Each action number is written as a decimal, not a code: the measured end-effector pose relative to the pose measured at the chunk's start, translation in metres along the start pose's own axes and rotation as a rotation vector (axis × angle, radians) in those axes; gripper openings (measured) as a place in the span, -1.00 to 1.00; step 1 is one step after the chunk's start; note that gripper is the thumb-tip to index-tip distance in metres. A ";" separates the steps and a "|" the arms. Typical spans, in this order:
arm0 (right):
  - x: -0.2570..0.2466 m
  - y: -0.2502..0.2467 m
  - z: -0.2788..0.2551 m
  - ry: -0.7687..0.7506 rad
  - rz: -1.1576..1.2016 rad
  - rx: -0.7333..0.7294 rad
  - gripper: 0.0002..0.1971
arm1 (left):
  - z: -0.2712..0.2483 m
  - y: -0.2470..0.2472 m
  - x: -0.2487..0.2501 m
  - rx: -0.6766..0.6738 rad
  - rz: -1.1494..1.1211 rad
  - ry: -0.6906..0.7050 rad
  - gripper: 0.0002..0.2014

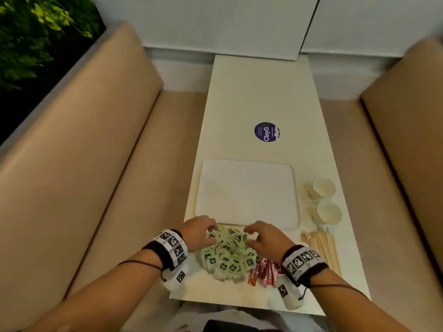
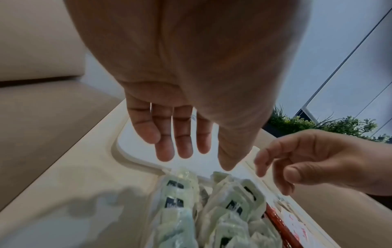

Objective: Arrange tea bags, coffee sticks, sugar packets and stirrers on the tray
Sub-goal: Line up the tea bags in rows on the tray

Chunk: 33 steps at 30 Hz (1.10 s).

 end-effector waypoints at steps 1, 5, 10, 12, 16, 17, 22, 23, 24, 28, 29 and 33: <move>-0.001 0.004 0.006 -0.009 -0.022 0.012 -0.63 | 0.001 0.002 -0.001 0.003 0.002 0.004 -0.67; -0.008 0.013 0.022 0.030 -0.076 0.034 -0.60 | 0.008 0.007 -0.002 0.061 -0.019 -0.020 -0.65; -0.014 0.021 0.032 0.065 -0.075 0.034 -0.58 | 0.014 0.004 -0.017 0.112 -0.020 -0.110 -0.56; -0.017 0.024 0.036 0.054 -0.078 0.052 -0.60 | 0.013 0.007 -0.026 0.100 -0.036 -0.145 -0.51; -0.030 0.027 0.045 0.040 -0.072 0.136 -0.65 | 0.010 0.014 -0.032 0.081 -0.122 -0.148 -0.49; -0.034 0.028 0.048 0.037 -0.081 0.141 -0.65 | 0.010 0.017 -0.033 0.080 -0.146 -0.149 -0.50; -0.054 0.038 0.060 0.060 -0.102 0.085 -0.66 | 0.010 0.029 -0.035 0.073 -0.237 -0.191 -0.50; -0.056 0.040 0.062 0.076 -0.103 0.064 -0.66 | 0.011 0.031 -0.035 0.077 -0.249 -0.199 -0.49; -0.058 0.043 0.064 0.082 -0.107 0.052 -0.66 | 0.011 0.033 -0.035 0.082 -0.262 -0.202 -0.48; -0.060 0.050 0.069 0.076 -0.160 0.063 -0.65 | 0.012 0.037 -0.038 0.101 -0.280 -0.201 -0.54; -0.060 0.051 0.070 0.070 -0.187 0.071 -0.65 | 0.012 0.038 -0.039 0.109 -0.286 -0.199 -0.57; -0.058 0.056 0.071 0.045 -0.267 0.119 -0.68 | 0.011 0.041 -0.042 0.140 -0.310 -0.187 -0.71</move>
Point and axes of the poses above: each hand's wrist, its own z-axis towards the middle knuckle, its own y-axis out of the palm, x = y × z, the point moved 1 cm from there along z, towards the middle knuckle, and after that the axes turned 13 degrees about y, right-handed, at the moved point
